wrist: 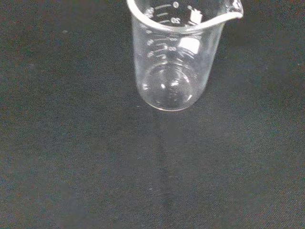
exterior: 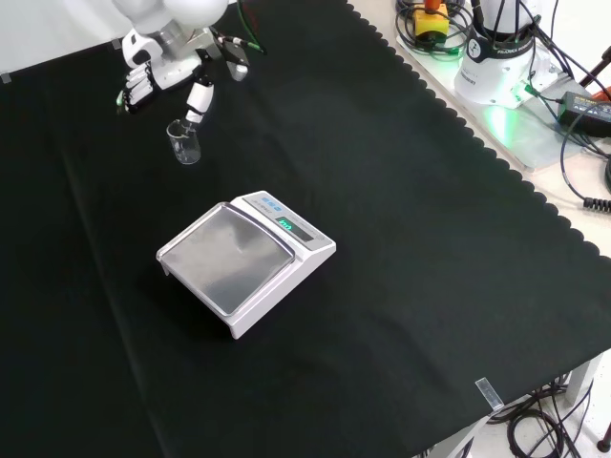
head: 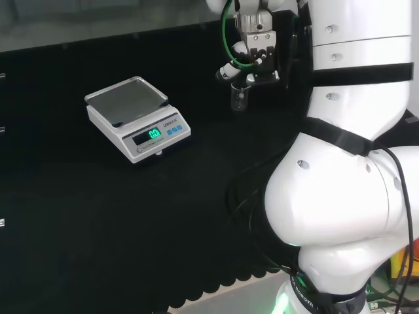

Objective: Pick up the beaker.

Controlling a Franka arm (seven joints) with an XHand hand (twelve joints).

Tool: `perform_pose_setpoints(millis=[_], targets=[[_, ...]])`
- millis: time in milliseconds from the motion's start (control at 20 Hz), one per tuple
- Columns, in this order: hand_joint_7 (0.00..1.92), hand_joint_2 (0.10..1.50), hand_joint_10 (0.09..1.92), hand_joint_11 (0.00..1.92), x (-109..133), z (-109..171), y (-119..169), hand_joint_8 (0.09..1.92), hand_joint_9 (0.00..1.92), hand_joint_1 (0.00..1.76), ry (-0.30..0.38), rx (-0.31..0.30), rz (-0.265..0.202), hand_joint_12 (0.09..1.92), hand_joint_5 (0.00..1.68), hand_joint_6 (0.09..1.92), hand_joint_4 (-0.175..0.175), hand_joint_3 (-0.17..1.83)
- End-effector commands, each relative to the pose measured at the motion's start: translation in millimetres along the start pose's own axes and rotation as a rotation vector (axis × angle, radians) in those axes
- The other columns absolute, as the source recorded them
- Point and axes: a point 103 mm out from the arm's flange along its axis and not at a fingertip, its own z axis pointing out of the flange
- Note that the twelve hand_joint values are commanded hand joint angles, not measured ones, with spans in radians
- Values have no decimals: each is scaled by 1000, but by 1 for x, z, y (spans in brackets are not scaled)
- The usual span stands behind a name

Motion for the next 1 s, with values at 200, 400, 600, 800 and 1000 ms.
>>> perform_pose_setpoints(millis=[200,400,600,800,1000], targets=[[53,993,419,0,-23,20,6,87,0,424,22,97,39,1332,156,87,-106,-101],[41,991,415,0,-20,32,-3,87,0,421,53,111,36,1339,138,87,-109,-100],[26,988,449,0,-18,46,-3,157,0,428,83,138,45,1365,135,87,-110,-95],[1,980,533,0,-11,54,-1,325,0,456,80,164,36,1396,141,87,-114,-89],[0,985,736,0,-3,57,4,531,0,521,89,154,34,1445,166,87,-120,-83]])
